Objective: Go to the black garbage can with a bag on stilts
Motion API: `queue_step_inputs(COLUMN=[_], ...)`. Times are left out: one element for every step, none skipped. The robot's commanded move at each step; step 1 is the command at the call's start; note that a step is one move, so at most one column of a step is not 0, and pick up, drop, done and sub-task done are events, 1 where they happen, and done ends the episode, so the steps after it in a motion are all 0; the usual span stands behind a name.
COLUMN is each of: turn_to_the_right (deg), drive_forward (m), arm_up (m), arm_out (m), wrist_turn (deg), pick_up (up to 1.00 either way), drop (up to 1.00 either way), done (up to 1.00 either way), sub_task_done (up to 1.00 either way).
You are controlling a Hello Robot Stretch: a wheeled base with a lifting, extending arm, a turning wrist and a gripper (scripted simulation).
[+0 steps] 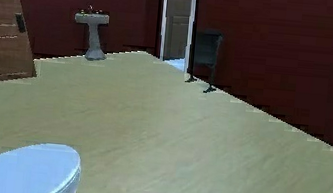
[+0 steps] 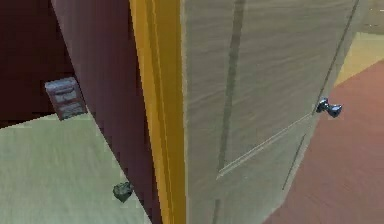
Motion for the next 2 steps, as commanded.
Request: queue_step_inputs(turn_to_the_right=[0.0, 9.0], drive_forward=[0.10, 0.00], arm_up=[0.00, 0.00], arm_out=[0.00, 0.00], wrist_turn=[0.0, 0.0], pick_up=[0.00, 0.00], drop=[0.00, 0.00], done=[0.00, 0.00], sub_task_done=[0.00, 0.00])
